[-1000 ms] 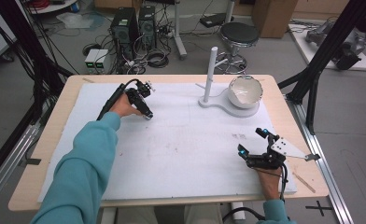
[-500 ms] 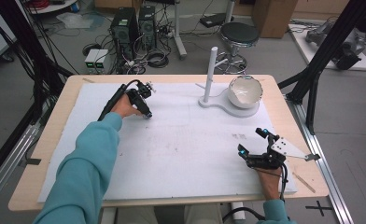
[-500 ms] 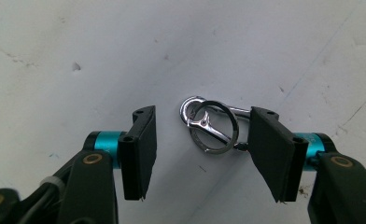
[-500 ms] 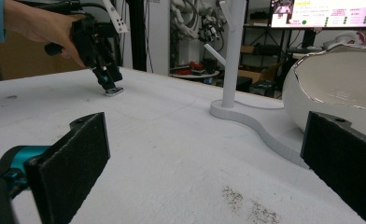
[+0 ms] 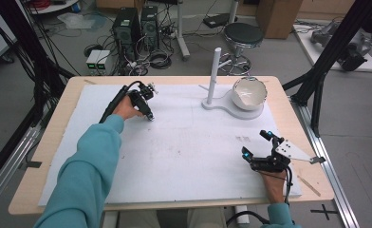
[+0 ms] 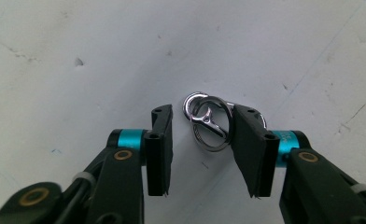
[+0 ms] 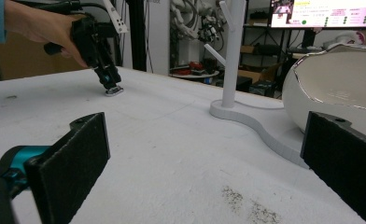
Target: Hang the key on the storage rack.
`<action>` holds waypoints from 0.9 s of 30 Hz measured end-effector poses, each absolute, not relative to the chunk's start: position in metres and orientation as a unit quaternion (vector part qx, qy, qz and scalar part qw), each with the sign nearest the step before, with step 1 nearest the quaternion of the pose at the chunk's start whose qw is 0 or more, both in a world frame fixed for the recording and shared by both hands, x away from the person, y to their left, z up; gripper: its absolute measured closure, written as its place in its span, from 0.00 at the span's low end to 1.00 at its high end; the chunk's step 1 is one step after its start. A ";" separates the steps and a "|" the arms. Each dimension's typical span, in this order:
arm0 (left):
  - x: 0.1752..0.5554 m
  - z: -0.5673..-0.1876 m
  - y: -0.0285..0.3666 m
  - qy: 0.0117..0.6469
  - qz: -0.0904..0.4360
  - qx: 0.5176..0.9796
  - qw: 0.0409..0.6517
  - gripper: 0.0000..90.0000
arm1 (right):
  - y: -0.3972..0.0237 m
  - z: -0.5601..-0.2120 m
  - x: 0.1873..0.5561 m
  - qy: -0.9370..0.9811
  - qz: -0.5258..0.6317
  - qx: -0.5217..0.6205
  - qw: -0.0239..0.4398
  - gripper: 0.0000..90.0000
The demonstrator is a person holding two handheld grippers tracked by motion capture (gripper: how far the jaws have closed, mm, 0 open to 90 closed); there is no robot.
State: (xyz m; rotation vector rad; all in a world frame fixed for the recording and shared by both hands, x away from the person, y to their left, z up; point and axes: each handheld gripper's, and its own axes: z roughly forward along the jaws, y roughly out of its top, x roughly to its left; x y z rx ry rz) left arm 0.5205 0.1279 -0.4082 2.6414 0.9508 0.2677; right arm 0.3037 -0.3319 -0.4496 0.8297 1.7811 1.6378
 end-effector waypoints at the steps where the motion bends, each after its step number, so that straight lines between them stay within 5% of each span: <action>1: 0.520 -0.408 0.128 0.333 0.094 0.925 0.160 0.69 | -0.332 -0.450 0.304 0.667 0.613 0.311 0.288 0.01; 27: 0.523 -0.407 0.132 0.340 0.101 0.920 0.167 0.91 | -0.332 -0.450 0.304 0.667 0.614 0.310 0.287 0.01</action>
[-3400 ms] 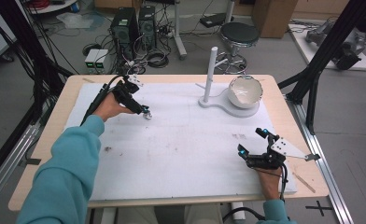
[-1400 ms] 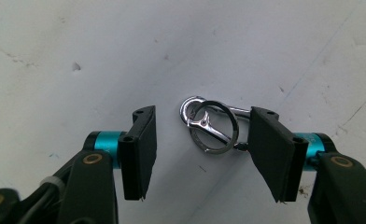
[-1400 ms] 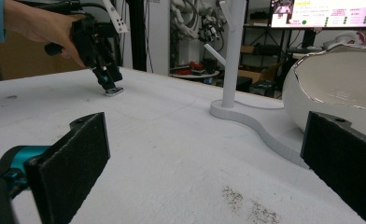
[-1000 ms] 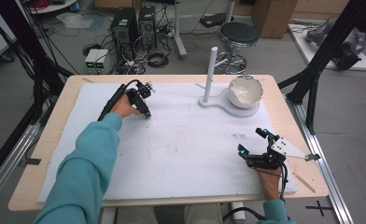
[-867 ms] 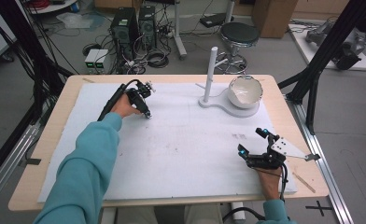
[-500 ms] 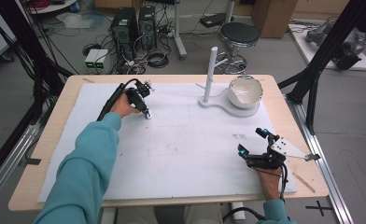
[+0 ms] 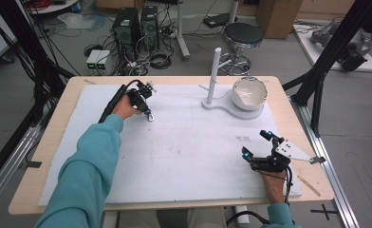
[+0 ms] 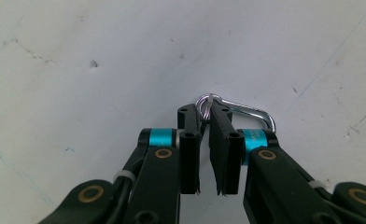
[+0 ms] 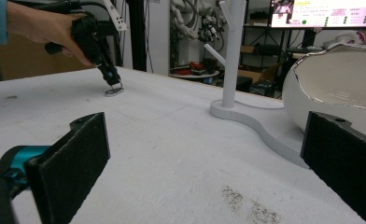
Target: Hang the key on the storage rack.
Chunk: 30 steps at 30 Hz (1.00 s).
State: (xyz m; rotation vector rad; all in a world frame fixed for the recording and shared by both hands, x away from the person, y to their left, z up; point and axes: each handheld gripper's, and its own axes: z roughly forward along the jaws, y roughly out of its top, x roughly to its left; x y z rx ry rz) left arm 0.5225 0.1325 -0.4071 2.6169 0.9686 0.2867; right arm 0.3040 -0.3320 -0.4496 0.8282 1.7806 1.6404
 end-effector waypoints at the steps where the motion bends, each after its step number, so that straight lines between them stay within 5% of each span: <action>1: 0.523 -0.407 0.132 0.340 0.101 0.920 0.167 0.92 | -0.332 -0.450 0.304 0.667 0.614 0.310 0.287 0.01; 21: 0.522 -0.404 0.136 0.339 0.087 0.919 0.182 0.98 | -0.332 -0.450 0.304 0.668 0.614 0.308 0.287 0.01; 30: 0.504 -0.377 0.144 0.327 0.081 0.906 0.256 0.99 | -0.331 -0.449 0.303 0.667 0.609 0.312 0.294 0.01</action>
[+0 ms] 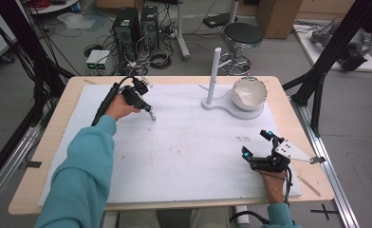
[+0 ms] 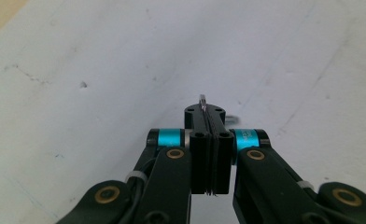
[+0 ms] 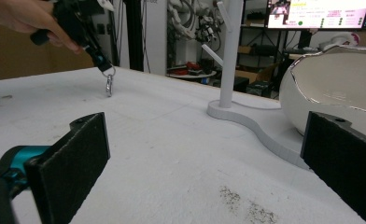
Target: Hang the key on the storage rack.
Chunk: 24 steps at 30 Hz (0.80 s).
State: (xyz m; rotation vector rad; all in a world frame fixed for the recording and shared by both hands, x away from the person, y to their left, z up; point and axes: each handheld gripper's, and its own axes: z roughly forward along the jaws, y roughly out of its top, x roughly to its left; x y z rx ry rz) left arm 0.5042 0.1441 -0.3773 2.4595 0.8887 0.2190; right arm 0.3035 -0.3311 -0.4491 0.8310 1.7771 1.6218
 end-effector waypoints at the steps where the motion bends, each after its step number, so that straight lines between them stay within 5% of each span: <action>1: 0.501 -0.374 0.145 0.325 0.079 0.904 0.267 0.99 | -0.331 -0.449 0.304 0.668 0.609 0.313 0.293 0.01; 13: 0.458 -0.335 0.162 0.280 0.079 0.873 0.392 0.99 | -0.324 -0.428 0.312 0.683 0.608 0.307 0.262 0.01; 24: 0.426 -0.314 0.162 0.224 0.067 0.850 0.472 0.99 | -0.300 -0.361 0.333 0.730 0.607 0.237 0.204 0.01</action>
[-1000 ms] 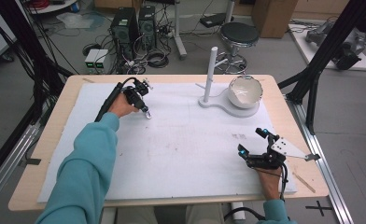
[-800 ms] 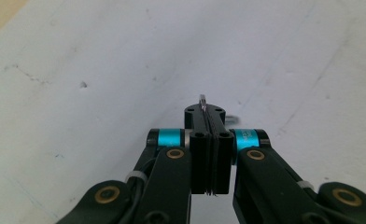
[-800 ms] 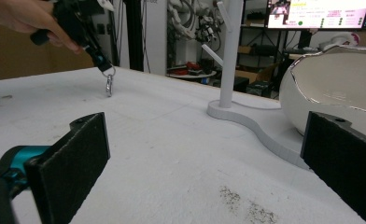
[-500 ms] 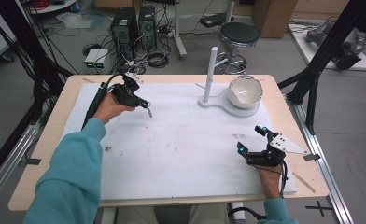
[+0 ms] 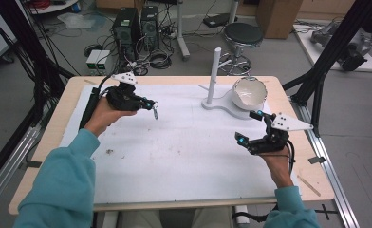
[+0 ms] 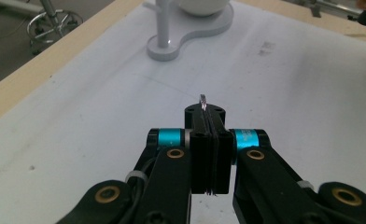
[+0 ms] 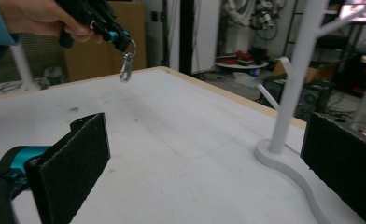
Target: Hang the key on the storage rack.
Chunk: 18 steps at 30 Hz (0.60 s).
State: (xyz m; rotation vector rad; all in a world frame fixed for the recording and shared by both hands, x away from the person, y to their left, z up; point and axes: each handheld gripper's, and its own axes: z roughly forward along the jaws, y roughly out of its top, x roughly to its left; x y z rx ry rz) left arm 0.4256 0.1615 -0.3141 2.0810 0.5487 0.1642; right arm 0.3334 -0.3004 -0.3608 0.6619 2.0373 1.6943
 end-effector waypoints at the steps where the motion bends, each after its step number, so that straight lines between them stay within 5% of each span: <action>1: 0.423 -0.313 0.161 0.223 0.069 0.848 0.476 0.99 | -0.294 -0.350 0.339 0.744 0.601 0.221 0.190 0.01; 18: 0.395 -0.311 0.148 0.160 0.024 0.818 0.553 0.99 | -0.233 -0.298 0.380 0.803 0.580 0.115 0.083 0.01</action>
